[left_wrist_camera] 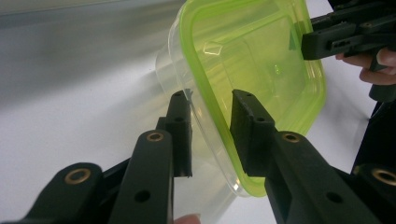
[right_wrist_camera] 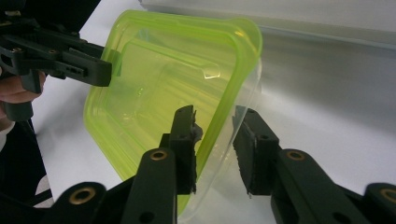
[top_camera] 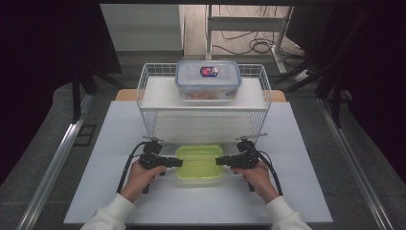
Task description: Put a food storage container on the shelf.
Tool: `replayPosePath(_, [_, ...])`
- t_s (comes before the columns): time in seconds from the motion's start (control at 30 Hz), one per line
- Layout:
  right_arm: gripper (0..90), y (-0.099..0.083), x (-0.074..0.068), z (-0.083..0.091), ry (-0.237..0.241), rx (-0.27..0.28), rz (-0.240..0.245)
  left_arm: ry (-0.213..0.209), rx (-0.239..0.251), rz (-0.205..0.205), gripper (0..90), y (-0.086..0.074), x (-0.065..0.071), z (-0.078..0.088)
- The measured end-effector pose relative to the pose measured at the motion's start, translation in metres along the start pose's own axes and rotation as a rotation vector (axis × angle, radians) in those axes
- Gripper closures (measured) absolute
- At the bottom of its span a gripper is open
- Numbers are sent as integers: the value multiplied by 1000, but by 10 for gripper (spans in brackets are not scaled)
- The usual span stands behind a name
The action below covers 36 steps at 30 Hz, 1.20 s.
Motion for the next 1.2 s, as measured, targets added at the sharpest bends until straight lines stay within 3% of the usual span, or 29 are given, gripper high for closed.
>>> replayPosePath(0.27, [743, -4, -4, 4, 6, 15, -17, 23, 37, -24, 718, -7, 8, 3])
replayPosePath(0.53, [791, -7, -10, 12, 8, 44, -15, 60, 60, -77, 764, -12, 17, 6])
replayPosePath(0.7, [792, -10, -11, 16, -13, 39, 10, 49, 66, -89, 768, -12, 19, 7])
replayPosePath(1.2, [792, -7, -24, 29, -2, 92, 80, 53, 119, -152, 767, -9, 32, 24])
Point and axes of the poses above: each handheld gripper's, and its own axes: z roughly backward along the jaws, y roughly out of its top, x roughly to its right, the point moved 2 cm from there along -z, roughly forward along the jaws, and after that the axes turned 4 degrees about y, right-handed, at the moved point
